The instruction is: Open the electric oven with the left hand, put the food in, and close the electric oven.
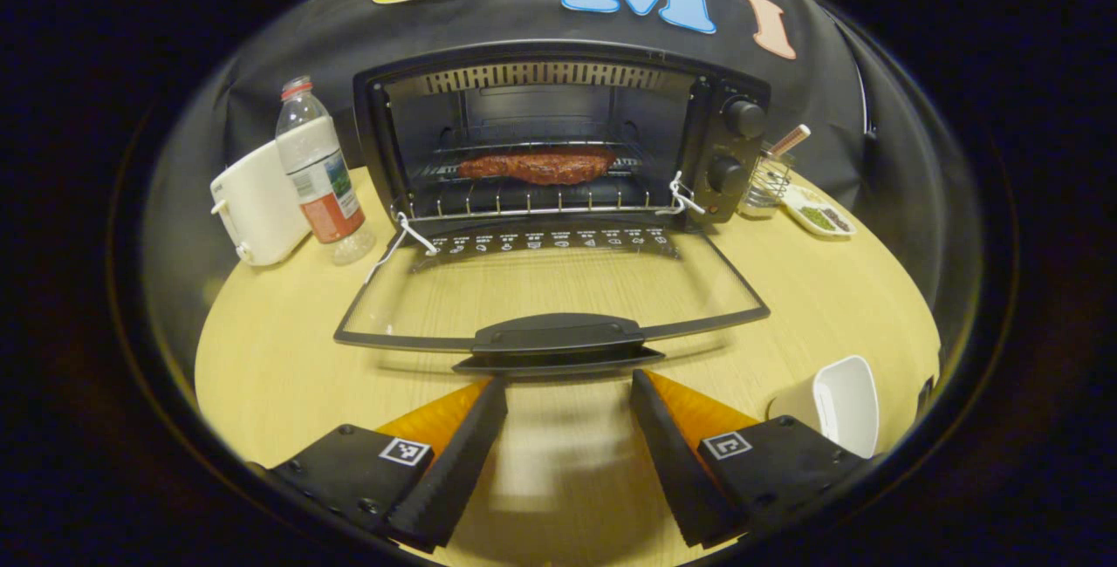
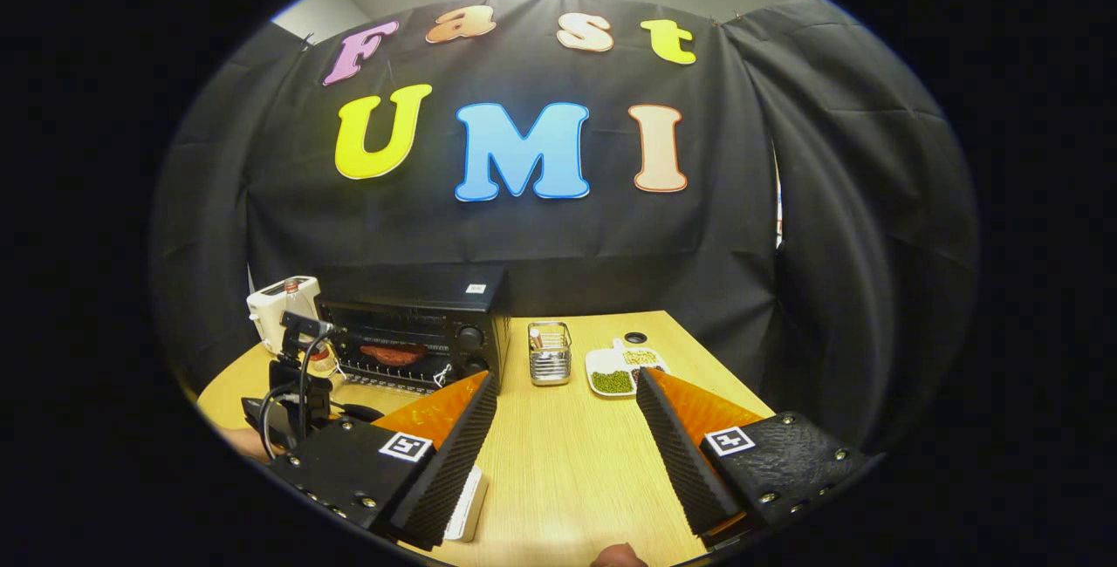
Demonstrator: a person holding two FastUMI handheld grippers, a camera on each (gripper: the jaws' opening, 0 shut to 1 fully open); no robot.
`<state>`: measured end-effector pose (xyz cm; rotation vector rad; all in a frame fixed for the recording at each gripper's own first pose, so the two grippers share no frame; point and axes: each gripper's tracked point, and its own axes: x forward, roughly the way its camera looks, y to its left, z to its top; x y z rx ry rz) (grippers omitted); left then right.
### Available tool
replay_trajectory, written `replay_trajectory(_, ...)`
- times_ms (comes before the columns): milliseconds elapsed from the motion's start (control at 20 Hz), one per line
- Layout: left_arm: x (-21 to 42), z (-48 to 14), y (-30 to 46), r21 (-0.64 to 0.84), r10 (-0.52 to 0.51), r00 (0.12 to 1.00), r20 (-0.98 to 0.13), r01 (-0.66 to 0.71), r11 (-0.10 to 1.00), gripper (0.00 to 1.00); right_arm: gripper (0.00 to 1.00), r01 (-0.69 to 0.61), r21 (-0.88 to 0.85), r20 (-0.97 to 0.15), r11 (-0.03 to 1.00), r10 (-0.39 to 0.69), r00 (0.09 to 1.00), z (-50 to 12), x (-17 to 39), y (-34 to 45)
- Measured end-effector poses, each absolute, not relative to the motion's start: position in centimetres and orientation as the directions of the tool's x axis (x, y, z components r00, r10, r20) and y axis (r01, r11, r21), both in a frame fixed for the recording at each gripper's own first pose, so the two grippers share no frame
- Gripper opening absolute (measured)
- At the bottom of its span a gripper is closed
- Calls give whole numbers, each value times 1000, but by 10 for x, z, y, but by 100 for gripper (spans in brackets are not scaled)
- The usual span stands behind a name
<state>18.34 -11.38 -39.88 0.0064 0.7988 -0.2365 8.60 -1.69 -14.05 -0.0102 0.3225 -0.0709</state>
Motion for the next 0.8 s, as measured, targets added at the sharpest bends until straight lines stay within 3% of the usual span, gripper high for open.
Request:
replay_trajectory(750,191,-331,-112,-96,-225,790,-571,208,973,97,98,-19,-18,-312,1000,13,950,-139,83,13)
replay_trajectory(800,195,-324,-111,-99,-229,799,-555,210,973,100,98,-25,-12,-315,1000,20,949,-141,83,15)
